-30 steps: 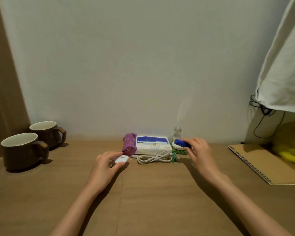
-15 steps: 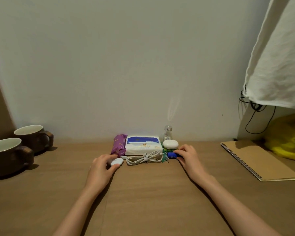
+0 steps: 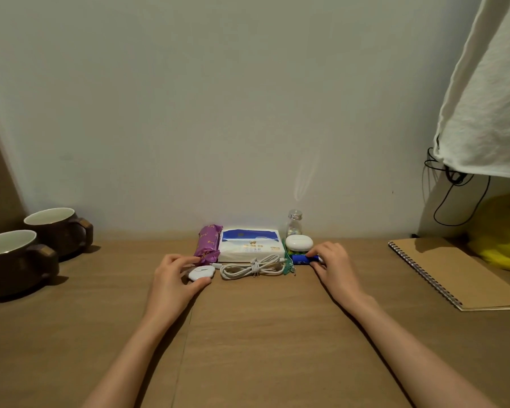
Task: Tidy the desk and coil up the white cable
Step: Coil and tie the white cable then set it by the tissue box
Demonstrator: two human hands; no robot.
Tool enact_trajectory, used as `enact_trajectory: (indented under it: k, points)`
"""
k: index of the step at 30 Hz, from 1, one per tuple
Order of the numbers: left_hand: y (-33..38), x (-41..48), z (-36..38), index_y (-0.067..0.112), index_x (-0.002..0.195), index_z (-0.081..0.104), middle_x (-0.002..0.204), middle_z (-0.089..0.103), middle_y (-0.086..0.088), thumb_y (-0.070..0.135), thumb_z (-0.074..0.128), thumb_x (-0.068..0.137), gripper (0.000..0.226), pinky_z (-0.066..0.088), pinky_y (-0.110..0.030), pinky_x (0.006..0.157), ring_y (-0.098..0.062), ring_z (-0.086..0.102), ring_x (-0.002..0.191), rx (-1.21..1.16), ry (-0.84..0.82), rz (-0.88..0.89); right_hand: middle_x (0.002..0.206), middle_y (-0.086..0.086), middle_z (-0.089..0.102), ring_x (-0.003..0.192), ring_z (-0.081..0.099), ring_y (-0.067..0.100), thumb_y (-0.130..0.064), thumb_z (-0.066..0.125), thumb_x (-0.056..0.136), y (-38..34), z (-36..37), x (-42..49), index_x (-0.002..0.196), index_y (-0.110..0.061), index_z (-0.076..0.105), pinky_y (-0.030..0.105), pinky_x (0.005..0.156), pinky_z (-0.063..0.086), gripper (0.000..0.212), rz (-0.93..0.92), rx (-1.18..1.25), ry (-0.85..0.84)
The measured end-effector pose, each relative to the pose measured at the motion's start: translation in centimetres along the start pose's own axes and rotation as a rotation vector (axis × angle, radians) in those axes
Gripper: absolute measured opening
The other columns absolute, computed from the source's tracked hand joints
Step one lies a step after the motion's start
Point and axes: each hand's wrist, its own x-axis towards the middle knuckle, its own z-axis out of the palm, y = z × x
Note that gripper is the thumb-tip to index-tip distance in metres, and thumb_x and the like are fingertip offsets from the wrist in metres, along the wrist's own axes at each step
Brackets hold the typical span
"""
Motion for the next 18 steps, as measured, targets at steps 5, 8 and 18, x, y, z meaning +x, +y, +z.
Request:
enact_trajectory:
  k: [5, 8, 18]
  points:
    - [-1.0, -0.2, -0.3, 0.025, 0.110, 0.068, 0.101, 0.062, 0.002, 0.031, 0.084, 0.065, 0.048, 0.044, -0.023, 0.078, -0.009, 0.058, 0.087, 0.003, -0.019, -0.055, 0.094, -0.001, 0.067, 0.086, 0.050, 0.012, -0.014, 0.073, 0.080, 0.0, -0.1, 0.0, 0.096, -0.017, 0.072, 0.024, 0.071, 0.036, 0.015, 0.005, -0.005, 0.018]
    - [-1.3, 0.0, -0.1, 0.021, 0.106, 0.071, 0.100, 0.070, 0.004, 0.025, 0.081, 0.069, 0.039, 0.046, -0.023, 0.075, -0.008, 0.063, 0.086, -0.036, -0.026, -0.071, 0.094, -0.001, 0.068, 0.087, 0.053, 0.015, -0.018, 0.073, 0.081, 0.1, -0.1, 0.0, 0.096, -0.018, 0.073, 0.025, 0.070, 0.038, 0.015, 0.001, -0.001, 0.027]
    - [-1.4, 0.4, 0.5, 0.020, 0.105, 0.071, 0.105, 0.070, 0.004, 0.024, 0.081, 0.069, 0.038, 0.047, -0.026, 0.082, -0.011, 0.063, 0.094, -0.074, -0.046, -0.105, 0.094, -0.002, 0.068, 0.089, 0.055, 0.016, -0.019, 0.073, 0.080, 0.1, 0.3, 0.2, 0.095, -0.018, 0.072, 0.026, 0.071, 0.041, 0.015, -0.018, -0.005, 0.018]
